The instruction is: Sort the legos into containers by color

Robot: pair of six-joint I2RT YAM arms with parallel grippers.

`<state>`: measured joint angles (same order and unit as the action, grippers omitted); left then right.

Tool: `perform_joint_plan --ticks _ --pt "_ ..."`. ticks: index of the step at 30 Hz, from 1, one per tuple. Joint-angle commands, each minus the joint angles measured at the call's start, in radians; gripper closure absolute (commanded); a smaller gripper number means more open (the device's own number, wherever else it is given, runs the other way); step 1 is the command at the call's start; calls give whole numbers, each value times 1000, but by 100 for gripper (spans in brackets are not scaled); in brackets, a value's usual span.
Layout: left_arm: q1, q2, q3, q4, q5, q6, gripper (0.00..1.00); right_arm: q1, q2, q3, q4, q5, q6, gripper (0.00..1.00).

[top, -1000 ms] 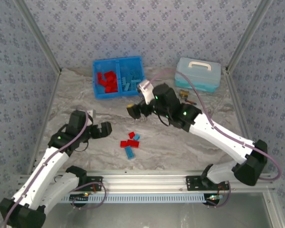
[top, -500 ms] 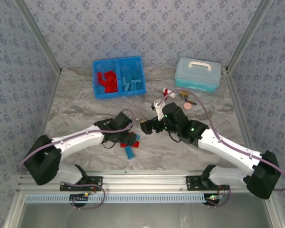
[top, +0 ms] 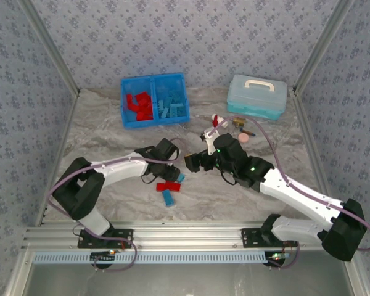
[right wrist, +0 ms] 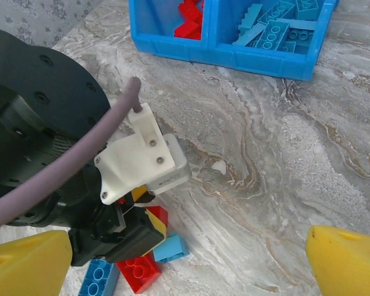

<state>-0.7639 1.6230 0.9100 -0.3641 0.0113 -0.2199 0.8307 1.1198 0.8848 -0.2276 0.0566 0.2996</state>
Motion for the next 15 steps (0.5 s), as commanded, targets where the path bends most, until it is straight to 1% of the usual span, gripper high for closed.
perform_joint_plan --ticks 1,2,3,5,7,9,11,13,15 --pt "5 25 -9 29 17 17 63 -6 -12 3 10 17 23 0" --pt "5 29 -10 33 19 13 67 -6 -12 3 10 17 24 0" --pt "5 32 -10 35 21 9 69 -8 -12 4 8 17 26 0" --pt "5 30 -13 35 23 6 71 -10 -12 9 4 17 28 0" --pt "6 13 -19 37 17 -1 74 -10 -14 11 3 18 28 0" --pt "7 -29 -23 42 1 -15 78 -10 -14 13 0 20 32 0" --pt "19 -100 -19 48 -32 -35 80 -10 -16 16 -2 21 37 0" --pt "60 -173 8 43 -84 -46 80 -11 -23 16 2 22 46 0" --pt "125 -212 51 40 -124 -41 80 -11 -29 11 13 24 50 0"
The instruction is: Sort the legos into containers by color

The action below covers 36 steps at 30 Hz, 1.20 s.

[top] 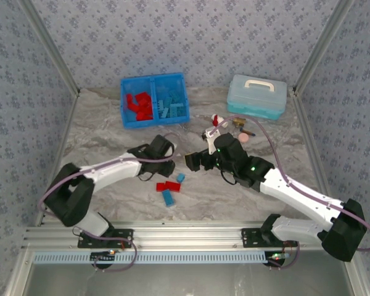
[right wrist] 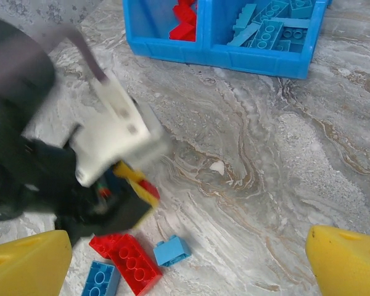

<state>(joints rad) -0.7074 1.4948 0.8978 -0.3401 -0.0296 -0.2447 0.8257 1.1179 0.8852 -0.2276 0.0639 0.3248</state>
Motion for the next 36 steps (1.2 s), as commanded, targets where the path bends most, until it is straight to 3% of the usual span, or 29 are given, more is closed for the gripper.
perform_joint_plan --ticks 1,5,10,17,22,25,29,36 --pt "110 -90 91 18 -98 -11 80 -5 -29 9 19 18 25 0" --pt "271 -38 223 41 -93 -5 81 -5 -30 15 3 23 34 0" --pt "408 161 498 7 -121 11 82 -1 -56 14 -28 26 69 0" --pt "487 496 866 -84 -149 55 80 0 -115 3 -73 49 102 0" --pt "488 636 1019 -182 -187 59 73 0 -167 -3 -114 63 118 0" --pt "470 647 1015 -189 -218 77 62 0 -182 -19 -102 72 130 0" --pt "458 588 946 -171 -204 57 55 0 -171 -18 -79 46 135 0" --pt "410 280 659 -64 -133 -43 53 0 -143 -8 -64 42 132 0"
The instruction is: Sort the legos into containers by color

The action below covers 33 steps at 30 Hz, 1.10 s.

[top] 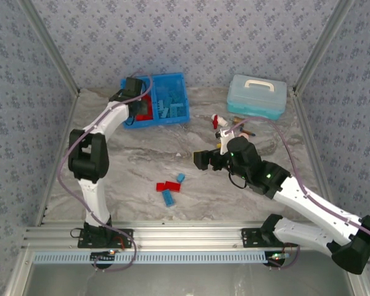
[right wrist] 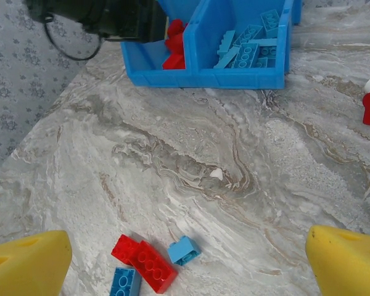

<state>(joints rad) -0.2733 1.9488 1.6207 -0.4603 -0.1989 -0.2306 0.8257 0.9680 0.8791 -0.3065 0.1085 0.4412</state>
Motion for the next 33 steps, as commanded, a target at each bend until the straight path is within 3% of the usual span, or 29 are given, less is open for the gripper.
perform_joint_plan --ticks 1,8,11,16,23,33 --pt "-43 -238 -122 75 43 -72 52 -1 12 -3 19 -2 16 0" --pt "-264 -603 -511 65 29 -156 51 -6 54 -15 53 -8 11 0" --pt "-371 -710 -639 -6 -8 -213 50 -9 71 -23 76 -12 7 0" --pt "-461 -821 -827 -73 18 -364 50 -19 120 -26 121 -39 4 0" --pt "-480 -784 -941 -4 199 -437 49 -23 169 -5 124 -76 -2 0" --pt "-502 -616 -947 49 209 -459 47 -26 156 -16 86 -45 10 0"
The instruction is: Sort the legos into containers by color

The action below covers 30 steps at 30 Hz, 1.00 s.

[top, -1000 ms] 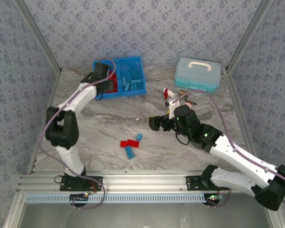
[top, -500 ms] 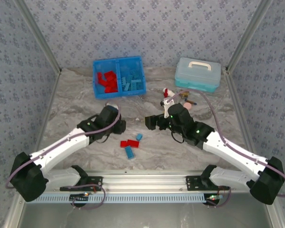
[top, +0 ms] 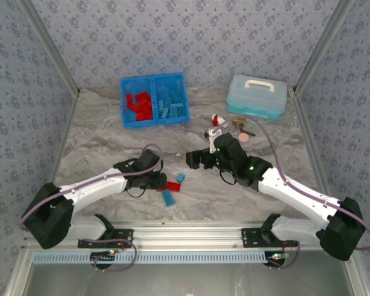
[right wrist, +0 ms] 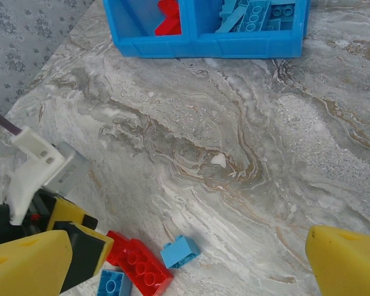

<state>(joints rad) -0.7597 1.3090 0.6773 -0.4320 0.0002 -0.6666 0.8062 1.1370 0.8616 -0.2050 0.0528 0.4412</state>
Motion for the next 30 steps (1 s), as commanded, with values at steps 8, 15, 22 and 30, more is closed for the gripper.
perform_joint_plan --ticks 8,15,22,30 --pt "-21 54 -45 -14 -39 -42 47 -7 -13 1 -6 9 13 0" --pt "-23 55 -62 -11 -68 -47 48 -7 -8 4 -1 2 20 0" --pt "-22 106 -45 33 -85 -37 70 -6 -10 7 -21 5 30 0" --pt "76 -67 112 -43 -211 74 76 -7 -34 4 -30 24 36 0"
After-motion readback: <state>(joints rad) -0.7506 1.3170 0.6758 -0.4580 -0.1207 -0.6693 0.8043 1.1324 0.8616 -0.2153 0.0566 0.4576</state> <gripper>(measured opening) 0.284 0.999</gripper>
